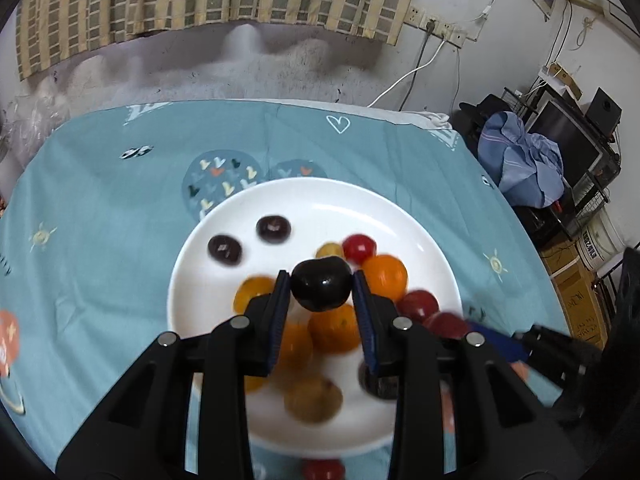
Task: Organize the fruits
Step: 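Place both plums on the white plate, opening both tools, then grasp a small yellow fruit with the left tool while the right tool grasps a red cherry tomato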
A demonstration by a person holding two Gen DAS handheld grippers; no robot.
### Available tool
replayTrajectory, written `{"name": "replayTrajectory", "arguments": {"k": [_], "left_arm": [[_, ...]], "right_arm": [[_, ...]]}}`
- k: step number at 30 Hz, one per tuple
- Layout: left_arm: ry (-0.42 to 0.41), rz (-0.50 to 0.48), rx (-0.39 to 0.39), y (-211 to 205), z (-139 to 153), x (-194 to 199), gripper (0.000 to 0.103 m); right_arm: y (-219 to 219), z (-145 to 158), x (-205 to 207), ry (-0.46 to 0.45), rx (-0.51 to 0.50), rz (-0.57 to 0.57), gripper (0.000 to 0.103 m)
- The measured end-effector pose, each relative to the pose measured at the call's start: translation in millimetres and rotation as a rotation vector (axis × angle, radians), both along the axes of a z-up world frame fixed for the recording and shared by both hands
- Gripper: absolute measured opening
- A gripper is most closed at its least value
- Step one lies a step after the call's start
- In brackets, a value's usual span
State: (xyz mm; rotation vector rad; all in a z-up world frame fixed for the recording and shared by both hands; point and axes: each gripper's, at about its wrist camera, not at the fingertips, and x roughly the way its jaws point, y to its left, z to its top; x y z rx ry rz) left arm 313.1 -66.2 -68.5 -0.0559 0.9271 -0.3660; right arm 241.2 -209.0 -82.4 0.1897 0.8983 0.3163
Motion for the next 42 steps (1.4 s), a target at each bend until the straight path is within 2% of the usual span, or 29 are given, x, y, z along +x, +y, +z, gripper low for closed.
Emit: {"name": "replayTrajectory", "arguments": {"k": [1,2,3,4,9,15,19,23,37,42], "left_arm": [[0.010,0.003,0.008,-2.4,-3.5,5.8,0.034],[0.015,0.007,0.011,-2.7,-6.1,8.9,0.045],[0.010,0.018,0.019,-1.7,-7.6,9.4,0.051],[0.001,0.024,0.022,0.4,-7.7,7.8,0.051],[0.020,0.052,0.012,24.3,-10.3,-13.1,0.051],[0.078,0.078,0.043,50.2,-24.7,-84.0,0.051],[0.119,0.051,0.055,47.6,-38.6,-129.4,0.051],[0.130,0.001,0.073,29.9,-48.3,-156.1,0.051],[0.200,-0.001,0.070,14.2,-73.4,-146.9,0.049],[0.199,-0.001,0.076,12.6,-76.5,-142.8,0.035]], "right_arm": [[0.5,-1.7,1.9,0.009,-0.007,0.003,0.041],[2.8,-4.2,6.8,0.021,-0.014,0.002,0.051],[2.8,-3.5,7.5,0.016,-0.021,-0.007,0.059],[1.3,-0.9,3.2,-0.009,-0.023,-0.018,0.062],[-9.0,9.5,-16.2,-0.038,0.007,-0.027,0.062],[-20.5,7.9,-69.1,-0.013,0.049,-0.072,0.062],[-27.8,-0.8,-100.1,0.032,0.055,-0.084,0.062],[-34.9,-3.8,-118.6,0.060,0.040,-0.095,0.062],[-44.6,-8.4,-129.2,0.084,0.047,-0.119,0.062],[-44.4,-8.4,-128.3,0.083,0.046,-0.120,0.062]]}}
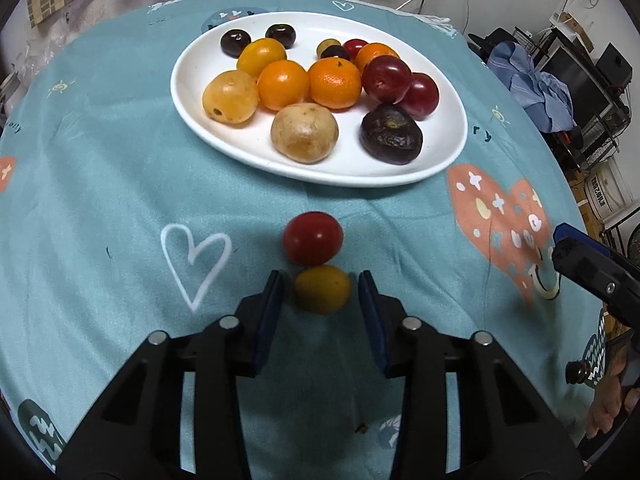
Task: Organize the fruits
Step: 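Grasp a small yellow fruit with the left tool while the right tool grasps a red cherry tomato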
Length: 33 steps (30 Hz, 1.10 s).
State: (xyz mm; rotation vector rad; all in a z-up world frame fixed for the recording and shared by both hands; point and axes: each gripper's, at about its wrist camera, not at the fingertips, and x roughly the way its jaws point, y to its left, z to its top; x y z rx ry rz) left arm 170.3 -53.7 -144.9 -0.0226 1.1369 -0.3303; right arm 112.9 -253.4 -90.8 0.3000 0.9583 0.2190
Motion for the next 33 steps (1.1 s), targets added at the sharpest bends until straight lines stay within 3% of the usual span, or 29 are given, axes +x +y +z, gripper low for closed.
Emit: {"name": "replayTrajectory", "arguments": {"k": [2,8,19,24,33], "left_arm": [[0.002,-0.003,-0.006,1.6,-0.2,0.7,0.029],[-0.028,0.000,-0.005,13.2,8.5,-14.4,0.029],[-0.037,0.154,0.024,86.8,13.1,-49.2,0.029],[-0.030,0.206,0.012,104.3,8.2,-52.9,0.029],[-0.035,0.203,0.023,102.3,5.5,-48.0,0.029]], "right_arm": [[-0.1,0.1,0.1,0.001,0.001,0.002,0.062],[10.7,2.5,2.2,-0.010,-0.003,0.038,0.062],[108.9,-18.2,44.7,0.059,-0.070,0.282,0.062],[131.2,-24.0,60.5,0.057,-0.110,0.311,0.062],[141.3,-32.2,71.7,0.082,-0.132,0.322,0.055]]}}
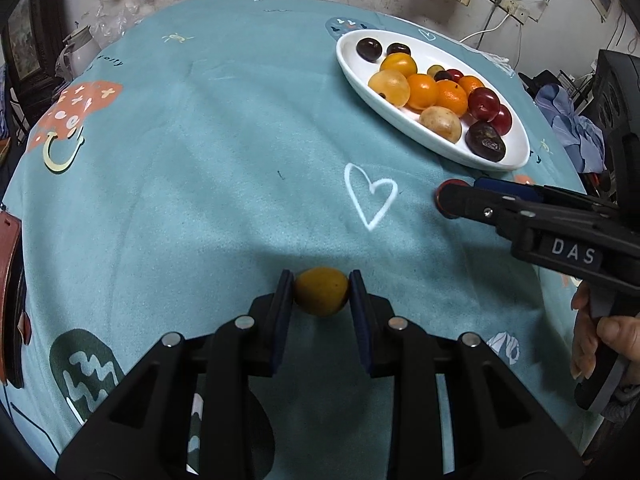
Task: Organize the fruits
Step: 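Grasp a small yellow fruit with the left tool while the right tool grasps a red cherry tomato, then place the yellow fruit and cherry tomato on the white plate, opening both tools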
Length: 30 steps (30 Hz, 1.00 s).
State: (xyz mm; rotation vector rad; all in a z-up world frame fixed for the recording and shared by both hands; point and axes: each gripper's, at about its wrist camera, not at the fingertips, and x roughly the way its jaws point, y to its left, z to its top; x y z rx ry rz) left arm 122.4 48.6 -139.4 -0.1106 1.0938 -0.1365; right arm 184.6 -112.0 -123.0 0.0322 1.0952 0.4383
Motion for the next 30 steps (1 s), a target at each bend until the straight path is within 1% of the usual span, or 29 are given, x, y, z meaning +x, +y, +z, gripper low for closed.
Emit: {"name": "replayTrajectory", "arguments": {"k": [6,7,11,14,20,30], "left_arm": [[0.004,0.010,0.033,-1.8,-1.4,3.8,0.029],[0.003,0.011,0.040,-2.0,-1.6,4.0,0.029],[0.004,0.013,0.052,-2.1,-1.3,4.0,0.029],[0.003,0.010,0.060,-2.9,-0.4,4.6,0.029],[-0.012,0.002,0.066,-5.6,7.2,2.9,0.029],[-0.047,-0.062,0.066,-29.6,26.5,-7.2,0.029]], "right_arm": [[1.9,-7.5,4.0,0.013,-0.012,0.005,0.052],[1.9,-8.0,3.8,0.012,-0.012,0.005,0.049],[1.5,-9.2,3.0,-0.001,-0.012,0.018,0.032],[-2.7,-7.1,1.2,-0.006,0.008,0.012,0.030],[-16.6,1.7,-12.7,-0.010,0.033,-0.008,0.030],[-53.4,17.5,-71.7,-0.008,0.081,-0.060,0.030]]}}
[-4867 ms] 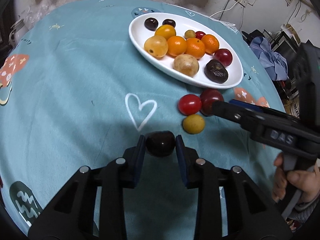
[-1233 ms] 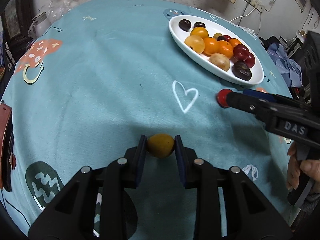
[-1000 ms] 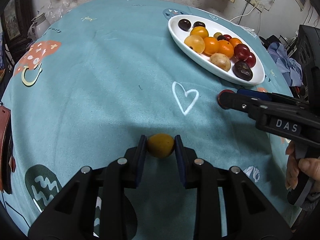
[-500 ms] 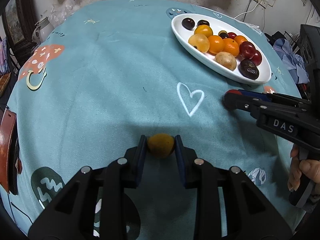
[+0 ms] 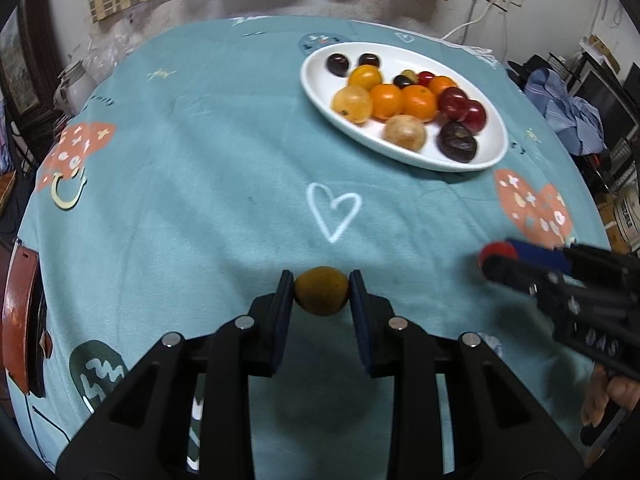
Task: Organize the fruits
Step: 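Place the yellow fruit and cherry tomato on the white plate, opening both tools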
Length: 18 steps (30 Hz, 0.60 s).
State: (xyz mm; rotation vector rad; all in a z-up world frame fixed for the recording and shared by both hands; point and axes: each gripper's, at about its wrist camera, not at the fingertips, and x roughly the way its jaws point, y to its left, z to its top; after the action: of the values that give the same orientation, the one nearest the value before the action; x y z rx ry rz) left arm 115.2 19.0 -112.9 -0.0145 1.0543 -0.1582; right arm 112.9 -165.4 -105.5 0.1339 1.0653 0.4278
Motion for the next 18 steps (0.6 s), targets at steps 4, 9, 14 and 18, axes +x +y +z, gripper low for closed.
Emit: {"name": "replayTrajectory", "arguments": {"k": [4,9,14,18], "left_arm": [[-0.014,-0.028,-0.021,-11.6,13.0,4.4,0.029],[-0.076,-0.063,-0.033,-20.3,50.9,29.3,0.029],[-0.157,-0.085,-0.038,-25.6,93.7,76.9,0.029],[-0.202,-0.090,-0.041,-34.8,112.6,123.7,0.029]], "right_arm": [[-18.9,16.0,-11.2,-0.038,0.009,-0.040,0.030],[-48.8,57.9,-0.3,-0.150,0.026,-0.109,0.030],[-66.1,102.6,39.4,-0.274,0.032,-0.145,0.030],[-63.2,117.4,80.9,-0.331,0.028,-0.145,0.030]]}}
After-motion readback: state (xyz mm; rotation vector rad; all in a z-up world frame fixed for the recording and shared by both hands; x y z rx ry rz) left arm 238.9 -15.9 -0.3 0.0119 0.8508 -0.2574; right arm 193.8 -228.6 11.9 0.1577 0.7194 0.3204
